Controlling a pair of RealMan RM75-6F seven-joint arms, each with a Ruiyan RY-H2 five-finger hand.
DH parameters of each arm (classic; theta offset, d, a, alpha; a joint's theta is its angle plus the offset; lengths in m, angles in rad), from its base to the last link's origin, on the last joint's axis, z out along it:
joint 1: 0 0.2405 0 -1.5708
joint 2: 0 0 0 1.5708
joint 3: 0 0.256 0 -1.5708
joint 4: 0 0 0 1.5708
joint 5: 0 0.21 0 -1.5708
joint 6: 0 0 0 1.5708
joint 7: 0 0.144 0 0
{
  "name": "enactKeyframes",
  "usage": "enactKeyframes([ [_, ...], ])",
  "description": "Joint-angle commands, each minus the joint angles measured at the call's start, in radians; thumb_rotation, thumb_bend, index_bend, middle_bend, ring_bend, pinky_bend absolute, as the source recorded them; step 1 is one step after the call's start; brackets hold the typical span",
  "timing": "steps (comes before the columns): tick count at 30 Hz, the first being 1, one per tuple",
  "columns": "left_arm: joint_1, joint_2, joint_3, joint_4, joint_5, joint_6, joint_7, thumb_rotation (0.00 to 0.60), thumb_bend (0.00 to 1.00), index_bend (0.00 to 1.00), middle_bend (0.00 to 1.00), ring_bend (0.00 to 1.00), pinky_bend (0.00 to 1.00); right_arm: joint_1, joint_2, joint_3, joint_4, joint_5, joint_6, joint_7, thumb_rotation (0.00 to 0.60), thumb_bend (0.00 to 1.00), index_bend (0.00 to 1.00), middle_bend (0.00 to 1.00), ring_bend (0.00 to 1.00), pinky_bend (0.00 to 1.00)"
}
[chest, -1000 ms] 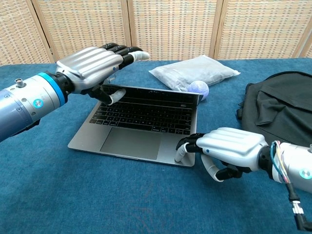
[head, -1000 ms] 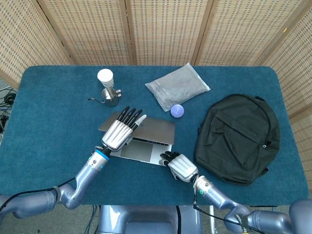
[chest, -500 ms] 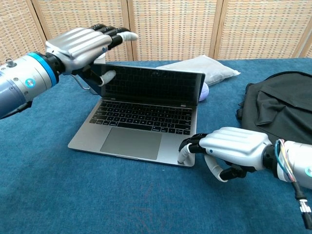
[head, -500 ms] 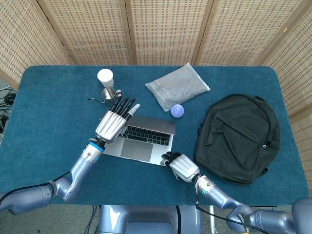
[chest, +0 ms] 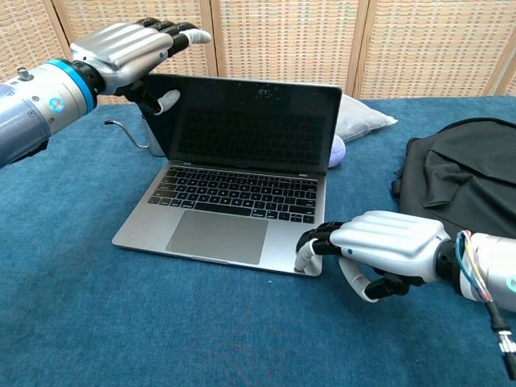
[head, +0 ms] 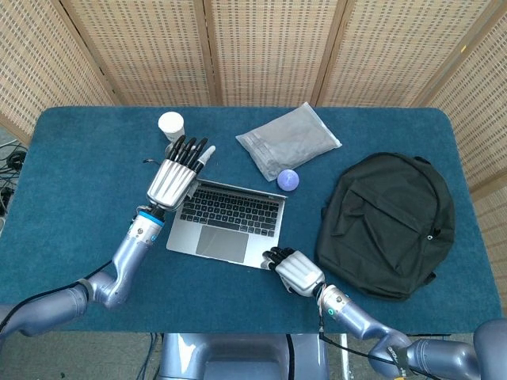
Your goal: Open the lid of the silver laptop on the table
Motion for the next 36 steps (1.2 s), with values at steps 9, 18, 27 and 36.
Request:
enactKeyframes([
  [9, -0.052, 0.0, -0.035, 0.044, -0.056, -0.036, 0.04, 0.6, 0.51, 0.0, 0.0, 0.0, 0.0, 0.012, -0.006, -0.009, 0.007, -0.011, -0.003, -0.001, 0.6, 1.0, 0.21, 0.16, 0.1, 0.23],
  [18, -0.084, -0.007, -0.045, 0.089, -0.09, -0.058, 0.041, 0.6, 0.51, 0.0, 0.0, 0.0, 0.0, 0.019, -0.012, -0.017, 0.011, -0.026, -0.002, 0.007, 0.6, 1.0, 0.21, 0.16, 0.1, 0.23],
  [27, -0.12, -0.016, -0.055, 0.155, -0.126, -0.084, 0.059, 0.6, 0.51, 0.0, 0.0, 0.0, 0.0, 0.026, -0.007, -0.019, 0.013, -0.028, -0.003, 0.003, 0.6, 1.0, 0.21, 0.16, 0.1, 0.23],
  [36, -0.15, -0.023, -0.079, 0.189, -0.166, -0.089, 0.07, 0.6, 0.51, 0.0, 0.0, 0.0, 0.0, 0.026, -0.007, -0.02, 0.013, -0.022, 0.0, 0.0, 0.6, 1.0, 0.21, 0.16, 0.1, 0.23],
])
